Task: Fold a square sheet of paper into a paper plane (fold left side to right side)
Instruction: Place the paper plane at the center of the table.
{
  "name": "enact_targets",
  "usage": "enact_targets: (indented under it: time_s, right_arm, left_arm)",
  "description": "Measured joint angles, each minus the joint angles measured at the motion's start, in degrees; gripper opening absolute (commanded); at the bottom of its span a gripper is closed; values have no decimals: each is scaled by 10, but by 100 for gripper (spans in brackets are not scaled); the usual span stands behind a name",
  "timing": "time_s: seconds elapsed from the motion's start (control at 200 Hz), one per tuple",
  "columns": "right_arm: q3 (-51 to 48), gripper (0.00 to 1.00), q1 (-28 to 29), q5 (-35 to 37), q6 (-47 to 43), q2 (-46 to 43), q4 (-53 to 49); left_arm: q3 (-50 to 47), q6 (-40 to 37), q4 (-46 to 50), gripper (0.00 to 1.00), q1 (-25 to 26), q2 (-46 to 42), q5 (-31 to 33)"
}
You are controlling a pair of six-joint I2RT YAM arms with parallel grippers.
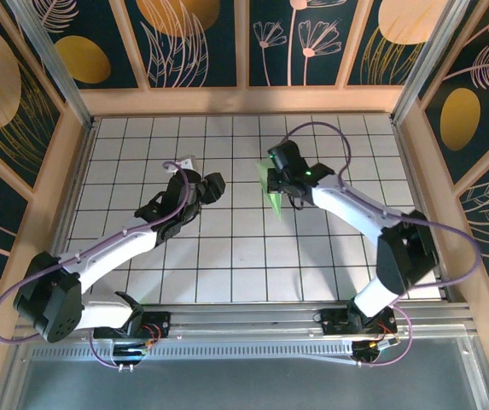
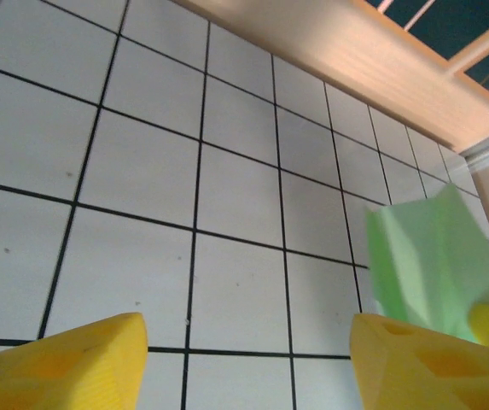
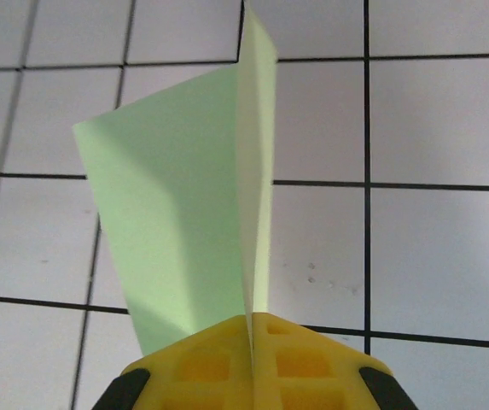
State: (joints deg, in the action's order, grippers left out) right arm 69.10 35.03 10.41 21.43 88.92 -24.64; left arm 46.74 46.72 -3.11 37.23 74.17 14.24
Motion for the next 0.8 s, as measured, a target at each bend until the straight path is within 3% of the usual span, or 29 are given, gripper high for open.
enact_targets:
  time_s: [0.275,0.52,0.801]
  right_arm:
    - [-128,0,-106,-228,48,-106,148]
    - [-167,0,-104,-380,112,-70,264]
    - [-166,0,-68,-454,179,43,370]
  left_arm:
    - [-26,21,-18,81,0,-18,27]
    - [-53,39,-28,84,0,-49,52]
    - [-89,49,-32,85,0,-117,101]
